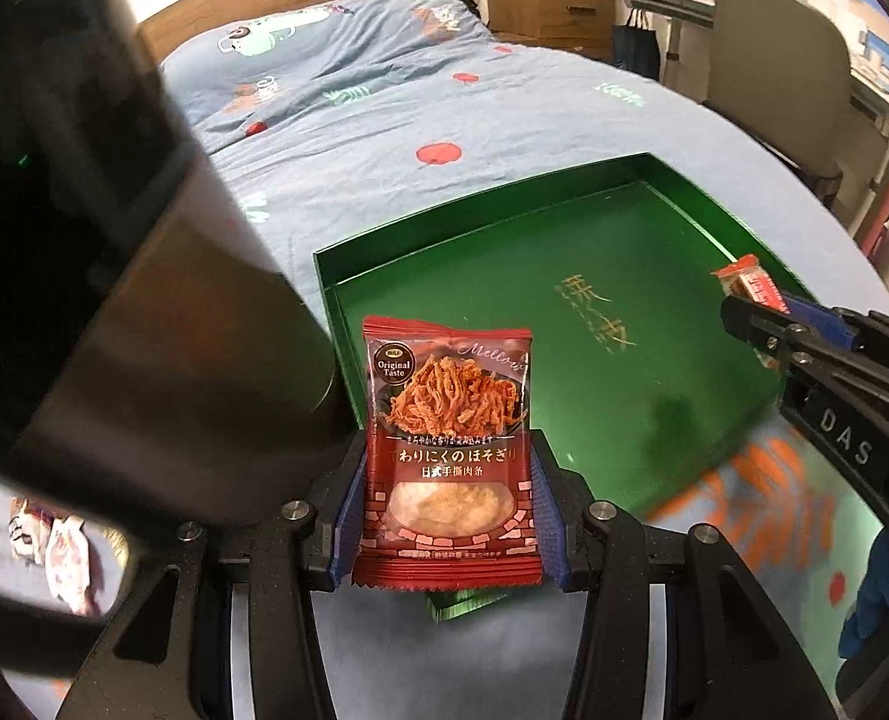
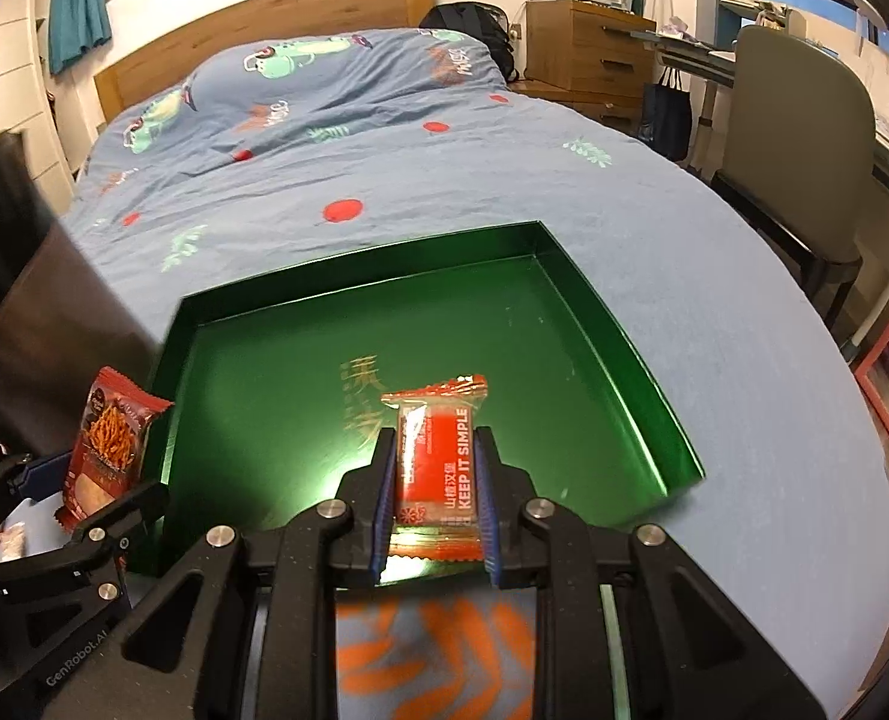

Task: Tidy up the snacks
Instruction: 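Carry both held snacks past the kettle toward the green tray, then lower both snacks into the green tray and open both tools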

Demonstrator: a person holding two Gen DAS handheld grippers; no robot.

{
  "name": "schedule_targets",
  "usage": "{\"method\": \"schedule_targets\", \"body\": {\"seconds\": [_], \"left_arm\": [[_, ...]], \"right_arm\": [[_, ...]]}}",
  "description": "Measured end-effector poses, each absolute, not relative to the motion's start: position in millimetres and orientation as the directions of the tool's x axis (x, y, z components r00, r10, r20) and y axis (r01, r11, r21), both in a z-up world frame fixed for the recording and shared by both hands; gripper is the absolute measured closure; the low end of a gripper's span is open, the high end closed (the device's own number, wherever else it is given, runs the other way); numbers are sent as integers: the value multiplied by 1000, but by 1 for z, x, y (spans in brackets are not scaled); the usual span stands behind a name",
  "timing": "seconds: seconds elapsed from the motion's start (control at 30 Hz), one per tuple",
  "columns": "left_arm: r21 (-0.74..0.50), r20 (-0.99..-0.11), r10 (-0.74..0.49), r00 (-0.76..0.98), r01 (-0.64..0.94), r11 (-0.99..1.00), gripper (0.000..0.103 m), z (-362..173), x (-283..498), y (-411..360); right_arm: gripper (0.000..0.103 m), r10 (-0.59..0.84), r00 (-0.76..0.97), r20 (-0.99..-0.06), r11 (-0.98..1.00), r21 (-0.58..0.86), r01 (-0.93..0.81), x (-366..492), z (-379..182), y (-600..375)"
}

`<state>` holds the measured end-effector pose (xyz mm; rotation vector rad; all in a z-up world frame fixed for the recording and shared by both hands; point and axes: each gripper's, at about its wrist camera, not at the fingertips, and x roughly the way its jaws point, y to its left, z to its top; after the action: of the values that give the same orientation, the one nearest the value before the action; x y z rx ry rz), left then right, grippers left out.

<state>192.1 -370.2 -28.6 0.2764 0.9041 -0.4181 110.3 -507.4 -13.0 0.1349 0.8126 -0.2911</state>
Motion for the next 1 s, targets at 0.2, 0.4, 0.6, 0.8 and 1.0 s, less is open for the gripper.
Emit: {"method": "schedule_targets", "body": {"seconds": [0.2, 0.4, 0.6, 0.8, 1.0], "left_arm": [[64, -820, -206, 534, 444, 894, 60, -48, 207, -375], [79, -826, -195, 529, 451, 889, 60, -57, 213, -387], [70, -833, -198, 517, 453, 889, 60, -60, 214, -389], [49, -834, -211, 510, 449, 892, 60, -60, 224, -383], [50, -836, -209, 508, 449, 892, 59, -62, 226, -383]], "right_arm": [[37, -231, 620, -750, 944, -18, 331, 128, -30, -529], [37, -250, 603, -757, 934, -24, 356, 135, -43, -546], [37, -251, 593, -765, 928, -16, 373, 137, -51, -557], [36, -256, 587, -768, 925, -17, 381, 138, -57, -563], [36, -268, 588, -763, 925, -34, 378, 139, -58, -563]]}}
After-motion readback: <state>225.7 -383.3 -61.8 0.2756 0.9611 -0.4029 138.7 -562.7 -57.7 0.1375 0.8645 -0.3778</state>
